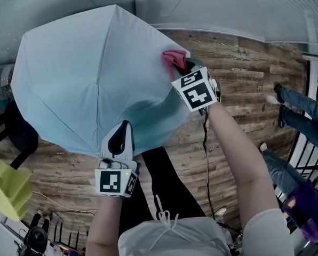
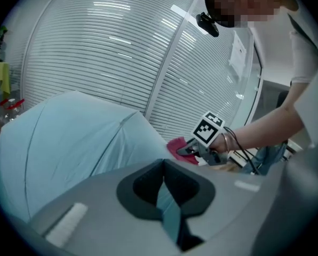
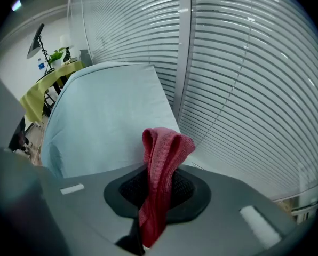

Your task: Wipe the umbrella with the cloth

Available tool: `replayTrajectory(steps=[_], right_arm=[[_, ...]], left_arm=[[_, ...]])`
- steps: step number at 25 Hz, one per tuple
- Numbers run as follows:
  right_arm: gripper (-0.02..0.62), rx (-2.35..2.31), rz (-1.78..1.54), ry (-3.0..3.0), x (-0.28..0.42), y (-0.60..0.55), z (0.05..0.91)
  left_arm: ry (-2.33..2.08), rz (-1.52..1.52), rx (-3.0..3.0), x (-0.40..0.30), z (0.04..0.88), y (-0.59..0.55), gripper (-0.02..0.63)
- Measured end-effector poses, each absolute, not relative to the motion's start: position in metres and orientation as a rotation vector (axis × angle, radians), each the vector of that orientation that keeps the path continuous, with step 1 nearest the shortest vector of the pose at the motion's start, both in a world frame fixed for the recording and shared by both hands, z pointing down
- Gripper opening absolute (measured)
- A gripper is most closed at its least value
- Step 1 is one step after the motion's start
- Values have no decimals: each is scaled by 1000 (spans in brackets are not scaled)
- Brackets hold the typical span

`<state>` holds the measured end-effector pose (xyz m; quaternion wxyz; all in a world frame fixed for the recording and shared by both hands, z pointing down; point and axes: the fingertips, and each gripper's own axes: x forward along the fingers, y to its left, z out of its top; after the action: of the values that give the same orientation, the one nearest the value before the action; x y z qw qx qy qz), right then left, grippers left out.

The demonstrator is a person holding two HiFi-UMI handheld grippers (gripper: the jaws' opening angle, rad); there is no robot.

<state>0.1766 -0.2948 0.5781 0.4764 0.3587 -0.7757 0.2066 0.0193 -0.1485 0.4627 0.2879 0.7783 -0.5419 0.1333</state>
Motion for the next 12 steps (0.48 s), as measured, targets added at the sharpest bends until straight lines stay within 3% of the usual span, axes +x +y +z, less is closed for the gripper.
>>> replayTrajectory(steps=[12], right_arm=[[58, 959, 393, -1802, 232, -318, 592]], left_arm=[[-1419, 362, 2058, 36, 476, -133, 6]])
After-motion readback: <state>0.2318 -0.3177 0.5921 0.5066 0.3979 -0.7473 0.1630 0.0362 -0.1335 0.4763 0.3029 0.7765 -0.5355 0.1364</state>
